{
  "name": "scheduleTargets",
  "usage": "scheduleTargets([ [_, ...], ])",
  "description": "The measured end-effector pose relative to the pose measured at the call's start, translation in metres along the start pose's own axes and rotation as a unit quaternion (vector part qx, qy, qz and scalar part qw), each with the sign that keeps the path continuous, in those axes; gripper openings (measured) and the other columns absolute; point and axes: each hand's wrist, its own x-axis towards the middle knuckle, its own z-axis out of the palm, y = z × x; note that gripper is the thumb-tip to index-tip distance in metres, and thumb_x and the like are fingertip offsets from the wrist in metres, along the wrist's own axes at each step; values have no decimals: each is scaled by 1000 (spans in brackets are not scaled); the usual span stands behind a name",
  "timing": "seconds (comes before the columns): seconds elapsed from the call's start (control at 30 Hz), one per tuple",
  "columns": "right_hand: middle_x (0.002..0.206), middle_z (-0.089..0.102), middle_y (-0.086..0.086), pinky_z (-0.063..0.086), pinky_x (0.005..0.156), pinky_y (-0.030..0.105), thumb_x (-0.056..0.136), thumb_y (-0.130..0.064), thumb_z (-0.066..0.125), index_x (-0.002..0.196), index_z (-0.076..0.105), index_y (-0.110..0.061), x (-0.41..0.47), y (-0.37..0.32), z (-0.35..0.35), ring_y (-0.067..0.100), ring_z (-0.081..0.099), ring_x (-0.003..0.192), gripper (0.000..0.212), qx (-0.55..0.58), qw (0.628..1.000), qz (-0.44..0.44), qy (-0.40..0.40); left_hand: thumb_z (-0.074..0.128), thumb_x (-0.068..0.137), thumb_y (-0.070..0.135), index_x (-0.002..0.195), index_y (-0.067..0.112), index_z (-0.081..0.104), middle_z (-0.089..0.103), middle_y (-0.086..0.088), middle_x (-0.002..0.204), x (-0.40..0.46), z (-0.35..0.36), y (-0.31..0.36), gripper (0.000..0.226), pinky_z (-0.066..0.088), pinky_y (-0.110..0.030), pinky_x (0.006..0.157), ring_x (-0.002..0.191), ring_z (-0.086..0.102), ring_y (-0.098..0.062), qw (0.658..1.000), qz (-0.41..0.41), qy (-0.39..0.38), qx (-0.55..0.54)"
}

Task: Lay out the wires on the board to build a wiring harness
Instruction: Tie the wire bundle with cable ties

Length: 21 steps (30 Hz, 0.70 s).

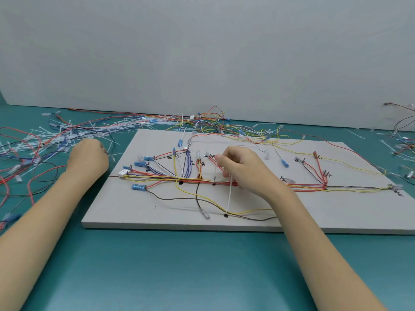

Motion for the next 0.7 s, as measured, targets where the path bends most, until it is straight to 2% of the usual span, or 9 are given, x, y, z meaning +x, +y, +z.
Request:
scheduleTargets([
  [0.07,72,64,6,34,42,12,97,-37,52,85,60,-8,1,1,0,-3,50,47,33,-1,1000,1,2,51,90,-2,100,-3,73,66,-26,110,1,-2,-1,24,48,-48,87,101,58,-43,1000,-4,-9,-11],
  [0.17,69,64,3,36,46,16,96,-37,54,79,58,-14,0,2,0,1,49,48,29,1,1000,5,-1,61,91,7,98,0,74,68,-24,106,0,-4,-2,16,48,-49,86,101,57,-43,1000,-2,5,-22],
  [0.27,68,63,2,39,52,21,96,-33,55,78,57,-14,0,2,0,9,51,54,26,-1,1000,2,-3,66,90,13,87,0,76,70,-23,91,-2,-5,-2,17,50,-46,77,88,60,-40,999,8,26,-25],
  [0.33,67,63,1,41,54,23,96,-31,56,81,59,-12,0,1,1,11,52,56,25,-3,1000,-1,-4,68,89,21,75,0,75,68,-20,76,-5,-6,0,26,48,-39,68,75,59,-37,999,11,35,-18],
  [0.43,67,63,1,42,55,24,96,-31,56,84,60,-10,-1,1,1,11,52,57,25,-3,1000,1,-5,70,87,30,74,4,76,67,-17,72,-10,-7,4,30,49,-38,66,73,58,-35,999,10,33,-5],
  [0.57,68,63,2,42,56,24,96,-31,57,84,60,-9,0,1,1,11,52,57,25,-6,1000,2,-3,70,88,19,78,3,76,70,-19,80,-9,-8,4,20,53,-43,71,77,59,-36,999,8,33,-17],
  [0.7,70,63,6,41,58,28,94,-29,57,77,59,-12,1,2,1,14,50,60,24,-10,1000,-6,12,61,85,5,74,-7,71,67,-26,82,-11,-6,5,19,43,-37,63,70,51,-34,999,7,39,1],
])
